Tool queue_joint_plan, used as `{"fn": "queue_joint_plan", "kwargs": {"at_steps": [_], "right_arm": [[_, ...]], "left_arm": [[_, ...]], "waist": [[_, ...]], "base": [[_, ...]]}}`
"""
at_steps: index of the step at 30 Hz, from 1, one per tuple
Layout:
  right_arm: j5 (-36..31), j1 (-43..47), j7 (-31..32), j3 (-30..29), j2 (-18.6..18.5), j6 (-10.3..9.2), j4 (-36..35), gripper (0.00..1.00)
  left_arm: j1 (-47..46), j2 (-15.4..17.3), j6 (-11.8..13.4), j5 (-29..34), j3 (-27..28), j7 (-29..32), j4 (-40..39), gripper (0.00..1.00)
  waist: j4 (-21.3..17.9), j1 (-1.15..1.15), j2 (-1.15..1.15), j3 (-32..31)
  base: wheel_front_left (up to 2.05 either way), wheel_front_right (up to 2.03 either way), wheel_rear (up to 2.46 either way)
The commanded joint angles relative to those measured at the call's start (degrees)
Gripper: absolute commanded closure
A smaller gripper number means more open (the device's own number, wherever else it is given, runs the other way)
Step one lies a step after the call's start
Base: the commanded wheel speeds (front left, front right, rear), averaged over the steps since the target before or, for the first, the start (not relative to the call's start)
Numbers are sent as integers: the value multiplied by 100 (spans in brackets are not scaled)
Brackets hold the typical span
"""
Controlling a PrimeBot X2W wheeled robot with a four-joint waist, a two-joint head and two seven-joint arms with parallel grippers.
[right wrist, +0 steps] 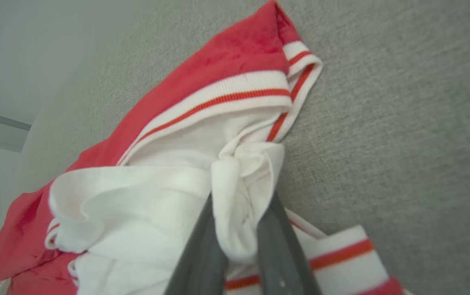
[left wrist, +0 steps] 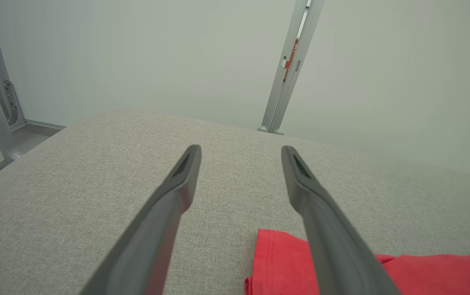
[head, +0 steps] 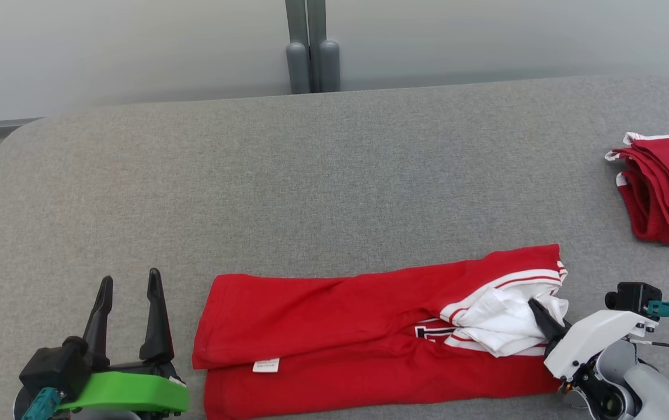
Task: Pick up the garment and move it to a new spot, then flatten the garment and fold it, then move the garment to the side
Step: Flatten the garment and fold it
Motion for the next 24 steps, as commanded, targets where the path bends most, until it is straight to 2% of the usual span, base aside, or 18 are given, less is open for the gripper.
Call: {"fn": "queue_joint_plan", "kwargs": {"at_steps": [1, 10, 15, 24], "right_arm": [[38, -79, -77, 18, -73, 5, -29, 100], [104, -280, -365, -148, -748, 3, 35, 100], [48, -386, -510, -219, -988, 3, 1, 100], [-250, -481, -545, 74, -821, 4, -1071, 100]], "left_arm": [[7, -14, -22, 57, 34, -15, 10, 0], [48, -86, -55, 122, 47, -15, 28, 0], [69, -120, -90, 138, 64, -15, 77, 0], [162, -100, -110, 141, 50, -1, 232, 0]], "waist": [[-24, 0, 0, -29], [-247, 0, 0, -58], [-347, 0, 0, -117], [-376, 0, 0, -331]], "base": [[0, 0, 0], [0, 0, 0], [0, 0, 0], [0, 0, 0]]}}
